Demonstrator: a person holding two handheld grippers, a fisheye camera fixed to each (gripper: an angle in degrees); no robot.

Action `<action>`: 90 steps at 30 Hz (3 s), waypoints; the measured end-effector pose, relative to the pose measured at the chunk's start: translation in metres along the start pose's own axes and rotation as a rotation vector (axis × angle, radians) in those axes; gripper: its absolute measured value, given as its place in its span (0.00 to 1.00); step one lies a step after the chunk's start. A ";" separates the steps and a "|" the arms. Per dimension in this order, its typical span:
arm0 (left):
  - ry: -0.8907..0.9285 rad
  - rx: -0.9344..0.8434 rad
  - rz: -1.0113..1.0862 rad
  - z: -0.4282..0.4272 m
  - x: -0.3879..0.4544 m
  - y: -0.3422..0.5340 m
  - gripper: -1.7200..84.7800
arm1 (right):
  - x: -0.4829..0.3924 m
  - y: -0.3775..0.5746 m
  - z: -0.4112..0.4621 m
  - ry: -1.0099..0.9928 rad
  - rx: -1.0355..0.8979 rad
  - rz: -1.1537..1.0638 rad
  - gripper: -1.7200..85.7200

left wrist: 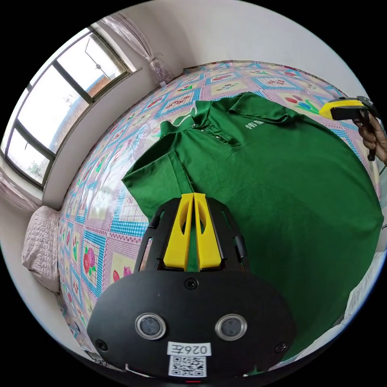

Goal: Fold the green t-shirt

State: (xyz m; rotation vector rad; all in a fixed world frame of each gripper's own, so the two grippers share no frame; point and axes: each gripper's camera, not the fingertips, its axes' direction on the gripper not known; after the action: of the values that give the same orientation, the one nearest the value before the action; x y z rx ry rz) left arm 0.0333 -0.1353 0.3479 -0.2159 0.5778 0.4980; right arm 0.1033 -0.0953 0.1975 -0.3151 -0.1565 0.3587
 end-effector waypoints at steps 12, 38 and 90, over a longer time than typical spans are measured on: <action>0.344 -0.006 -0.293 0.029 -0.035 0.012 0.01 | -0.080 -0.107 0.096 -0.254 -0.053 -0.126 0.01; 0.754 0.109 -0.669 -0.004 -0.110 0.151 0.01 | -0.071 -0.132 0.106 -0.143 -0.065 0.020 0.01; 0.339 -0.514 -0.352 -0.119 0.015 0.298 0.05 | -0.081 0.323 -0.104 0.227 -0.235 0.306 0.09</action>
State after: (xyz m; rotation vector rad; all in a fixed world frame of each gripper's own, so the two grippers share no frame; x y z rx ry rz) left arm -0.1626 0.0870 0.2245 -0.8892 0.7156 0.2580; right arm -0.0535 0.1337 -0.0141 -0.6121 0.0756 0.6056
